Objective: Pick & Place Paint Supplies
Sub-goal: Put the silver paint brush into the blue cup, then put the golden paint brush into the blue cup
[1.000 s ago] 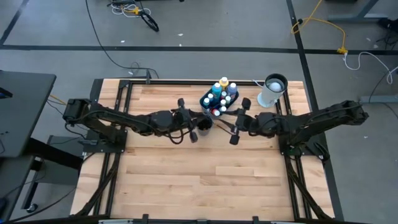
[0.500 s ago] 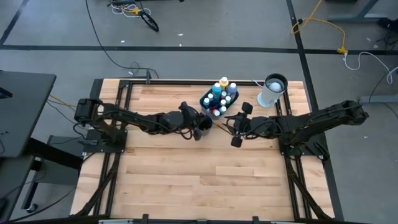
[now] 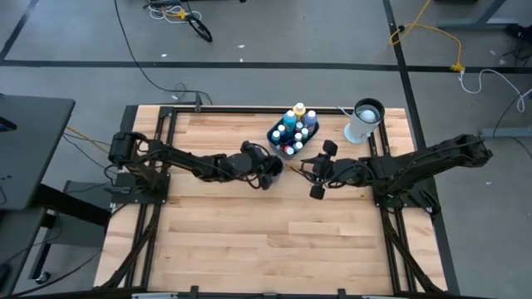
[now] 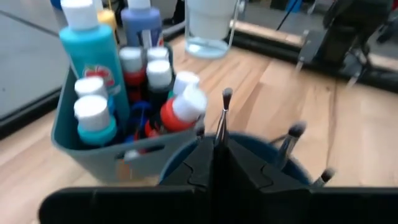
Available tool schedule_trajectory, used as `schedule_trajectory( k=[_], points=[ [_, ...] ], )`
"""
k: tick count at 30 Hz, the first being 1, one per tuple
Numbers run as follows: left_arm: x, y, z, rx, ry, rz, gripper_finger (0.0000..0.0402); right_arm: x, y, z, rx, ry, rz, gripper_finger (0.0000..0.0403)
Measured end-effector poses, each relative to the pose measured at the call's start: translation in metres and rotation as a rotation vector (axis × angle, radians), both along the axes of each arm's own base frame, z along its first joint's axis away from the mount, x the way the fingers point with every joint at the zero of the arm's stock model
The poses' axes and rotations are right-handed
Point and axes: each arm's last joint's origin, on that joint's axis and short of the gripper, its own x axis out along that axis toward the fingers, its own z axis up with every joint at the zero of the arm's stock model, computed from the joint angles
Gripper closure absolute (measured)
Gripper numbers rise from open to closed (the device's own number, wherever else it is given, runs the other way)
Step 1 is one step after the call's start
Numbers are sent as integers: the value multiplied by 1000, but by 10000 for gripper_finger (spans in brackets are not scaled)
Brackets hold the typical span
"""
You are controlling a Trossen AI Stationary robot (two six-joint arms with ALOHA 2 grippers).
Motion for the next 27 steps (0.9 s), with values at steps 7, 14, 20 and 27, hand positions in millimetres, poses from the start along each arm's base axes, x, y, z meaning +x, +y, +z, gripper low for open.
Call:
schedule_trajectory(
  k=[7,14,20,27],
  points=[
    [0,0,0,24,13,-16,338,-3,0,-12,5,-9,-1,262],
    [0,0,0,45,25,-24,306,-5,-1,-19,44,-9,-14,261],
    [0,0,1,92,36,-42,278,-7,0,-28,71,-37,22,239],
    [-2,0,35,154,-72,-54,267,-5,1,-56,120,26,-12,199]
  ],
)
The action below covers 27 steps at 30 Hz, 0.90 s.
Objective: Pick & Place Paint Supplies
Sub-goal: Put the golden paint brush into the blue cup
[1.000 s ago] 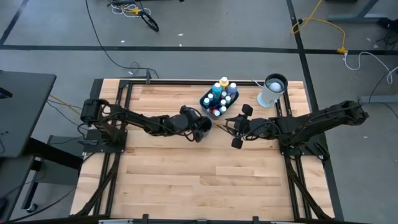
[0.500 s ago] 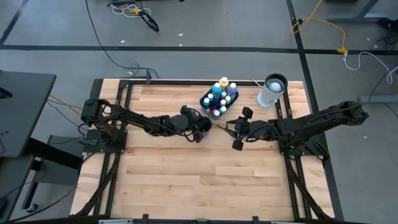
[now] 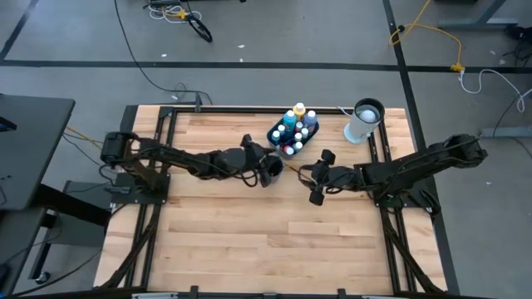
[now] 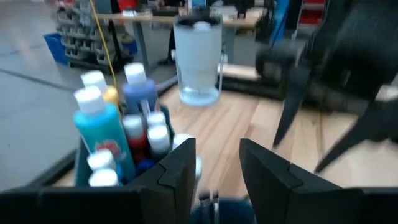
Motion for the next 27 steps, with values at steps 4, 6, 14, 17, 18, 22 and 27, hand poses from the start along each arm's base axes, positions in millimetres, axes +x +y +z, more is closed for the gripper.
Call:
schedule_trajectory(
  k=[4,6,14,17,18,22,27],
  points=[
    [-10,0,25,33,-60,-6,269,5,-1,-19,16,43,-42,196],
    [-17,0,37,68,-76,-11,269,7,-4,-28,27,75,-70,199],
    [-35,-1,65,173,-84,-24,270,17,-26,-56,56,151,-184,201],
    [-37,-1,64,188,-63,-24,270,23,-34,-68,75,149,-199,201],
    [-37,-1,65,194,-66,-24,270,25,-37,-72,79,144,-201,201],
    [-37,0,66,199,-59,-21,270,31,-44,-86,91,138,-214,201],
    [-37,0,65,207,-44,-24,270,34,-50,-99,130,150,-205,206]
  ],
)
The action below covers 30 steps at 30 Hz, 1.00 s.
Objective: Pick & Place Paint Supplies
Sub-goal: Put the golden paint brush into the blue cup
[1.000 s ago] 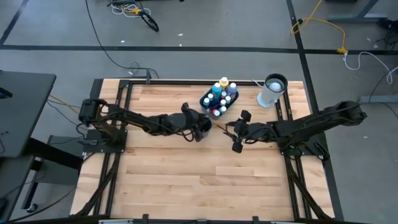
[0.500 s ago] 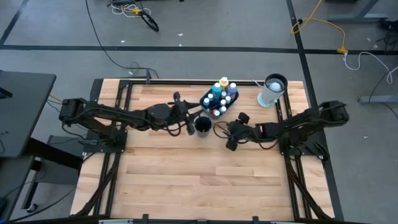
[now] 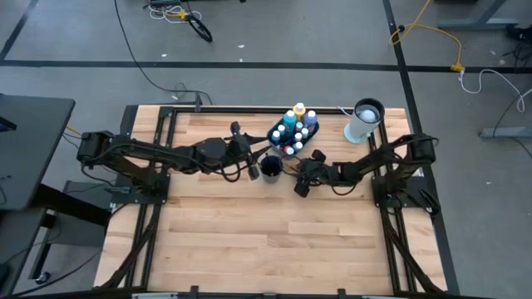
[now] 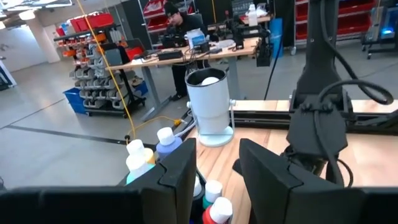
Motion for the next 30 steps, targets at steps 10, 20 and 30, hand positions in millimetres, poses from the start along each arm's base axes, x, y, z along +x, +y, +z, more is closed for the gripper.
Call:
schedule_trajectory(
  k=[10,20,30],
  points=[
    [0,0,0,-8,-5,-2,270,2,-1,-10,31,1,1,284],
    [0,-3,0,-11,-6,-13,270,-11,0,-16,47,-50,-25,283],
    [0,-12,0,-12,-9,-40,270,-20,1,-20,24,-63,-6,286]
  ],
)
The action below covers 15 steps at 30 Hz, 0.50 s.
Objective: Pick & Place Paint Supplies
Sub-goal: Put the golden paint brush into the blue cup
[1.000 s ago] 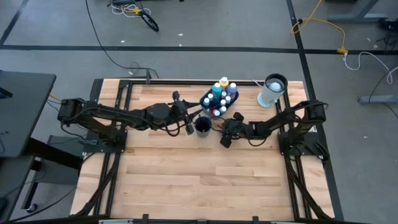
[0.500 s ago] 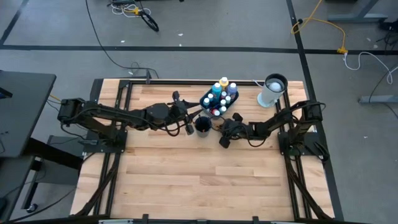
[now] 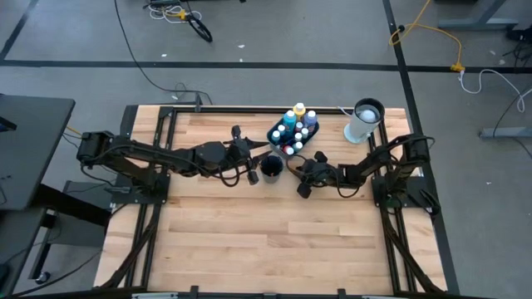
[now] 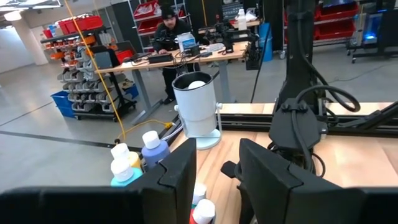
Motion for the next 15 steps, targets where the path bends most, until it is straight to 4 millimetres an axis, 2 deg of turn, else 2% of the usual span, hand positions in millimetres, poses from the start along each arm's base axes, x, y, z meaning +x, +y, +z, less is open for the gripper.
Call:
schedule_trajectory(
  k=[15],
  points=[
    [0,-1,0,-20,-11,-1,270,3,-1,-1,-72,-70,25,291]
  ],
)
